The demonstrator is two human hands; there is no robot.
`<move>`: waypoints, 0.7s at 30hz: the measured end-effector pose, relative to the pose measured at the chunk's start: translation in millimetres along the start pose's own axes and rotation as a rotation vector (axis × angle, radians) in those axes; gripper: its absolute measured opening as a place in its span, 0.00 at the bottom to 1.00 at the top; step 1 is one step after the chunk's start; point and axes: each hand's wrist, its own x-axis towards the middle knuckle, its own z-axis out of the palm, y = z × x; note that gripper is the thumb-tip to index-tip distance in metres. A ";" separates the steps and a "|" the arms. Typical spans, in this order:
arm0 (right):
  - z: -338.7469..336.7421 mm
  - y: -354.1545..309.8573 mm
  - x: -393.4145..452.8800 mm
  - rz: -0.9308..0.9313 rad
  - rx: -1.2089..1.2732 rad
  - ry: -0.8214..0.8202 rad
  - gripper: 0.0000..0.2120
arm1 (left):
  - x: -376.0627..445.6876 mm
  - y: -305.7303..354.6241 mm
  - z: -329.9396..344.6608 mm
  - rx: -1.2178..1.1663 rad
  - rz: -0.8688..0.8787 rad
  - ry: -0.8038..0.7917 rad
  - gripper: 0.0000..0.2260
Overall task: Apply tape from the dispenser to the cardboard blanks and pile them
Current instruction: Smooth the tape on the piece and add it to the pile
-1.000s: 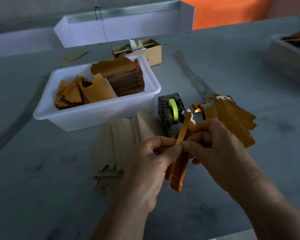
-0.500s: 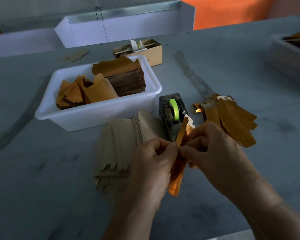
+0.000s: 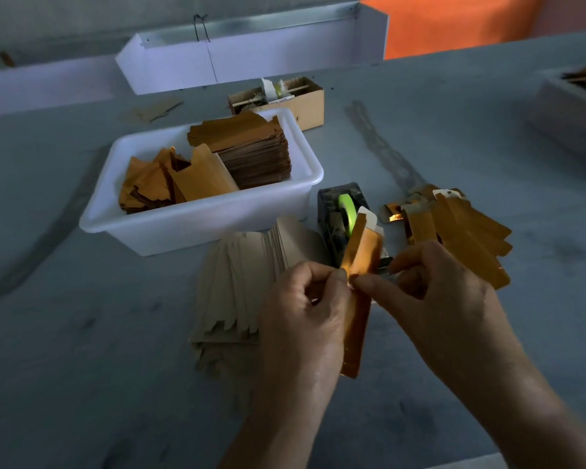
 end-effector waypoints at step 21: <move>-15.0 69.3 61.9 0.139 -0.269 0.259 0.06 | 40.7 -8.4 -17.0 1.142 0.023 0.213 0.24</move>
